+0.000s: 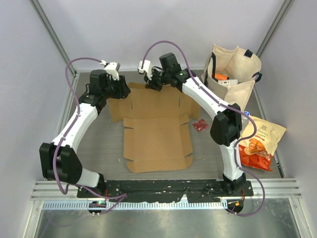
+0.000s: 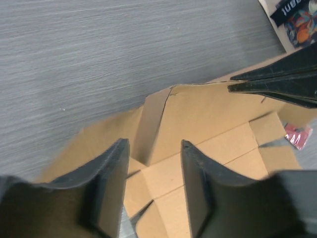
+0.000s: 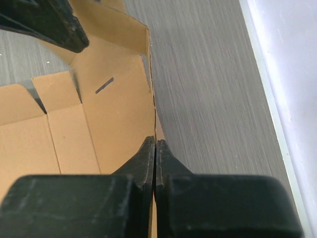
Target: Fold the paper box
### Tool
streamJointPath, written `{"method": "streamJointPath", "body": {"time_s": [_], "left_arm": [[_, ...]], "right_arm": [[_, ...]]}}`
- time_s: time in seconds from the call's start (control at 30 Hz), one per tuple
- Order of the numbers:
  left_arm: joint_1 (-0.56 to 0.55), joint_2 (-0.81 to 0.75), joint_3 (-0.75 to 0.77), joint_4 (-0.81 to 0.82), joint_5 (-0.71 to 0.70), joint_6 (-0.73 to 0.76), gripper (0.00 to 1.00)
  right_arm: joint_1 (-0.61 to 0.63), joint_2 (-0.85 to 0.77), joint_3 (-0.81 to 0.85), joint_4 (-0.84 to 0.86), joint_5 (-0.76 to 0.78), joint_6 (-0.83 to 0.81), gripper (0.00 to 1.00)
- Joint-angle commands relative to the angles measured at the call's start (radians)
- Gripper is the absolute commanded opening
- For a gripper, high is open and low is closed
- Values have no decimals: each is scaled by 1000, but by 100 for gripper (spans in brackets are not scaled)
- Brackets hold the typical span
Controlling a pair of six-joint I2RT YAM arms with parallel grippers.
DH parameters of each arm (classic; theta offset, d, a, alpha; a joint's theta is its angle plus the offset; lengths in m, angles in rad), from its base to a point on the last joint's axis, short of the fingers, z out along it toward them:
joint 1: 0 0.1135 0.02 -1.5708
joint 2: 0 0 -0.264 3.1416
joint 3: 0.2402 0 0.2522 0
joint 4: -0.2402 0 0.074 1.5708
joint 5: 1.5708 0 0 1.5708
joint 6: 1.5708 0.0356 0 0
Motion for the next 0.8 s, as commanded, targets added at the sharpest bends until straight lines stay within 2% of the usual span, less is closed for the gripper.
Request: {"method": "streamJointPath", "body": {"time_s": [0.0, 0.03, 0.1, 0.17, 0.23, 0.33, 0.5, 0.63, 0.7, 0.77], "left_arm": [[-5, -123, -14, 3, -116, -150, 60], [-5, -153, -36, 3, -156, -205, 64], [-5, -218, -127, 18, -176, -247, 64], [-7, -327, -207, 41, -210, -308, 60], [-8, -417, -335, 78, -221, -349, 52], [-14, -450, -461, 104, -235, -394, 54], [-45, -372, -504, 119, -251, -437, 62], [-105, -300, -484, 148, -362, -420, 59], [-106, -223, -440, 119, -437, -419, 56], [-106, -165, -401, 113, -459, -406, 58]], "right_arm": [[2, -128, -65, 110, 95, 42, 1], [0, -135, -74, 113, 103, 45, 1], [0, -151, -89, 118, 118, 54, 1], [0, -165, -98, 115, 118, 57, 1], [0, -175, -101, 113, 118, 65, 1], [2, -184, -112, 113, 118, 65, 1], [0, -194, -112, 112, 112, 71, 1], [0, -198, -114, 113, 98, 83, 1], [0, -200, -117, 113, 94, 89, 1], [0, -198, -115, 113, 91, 92, 1]]}}
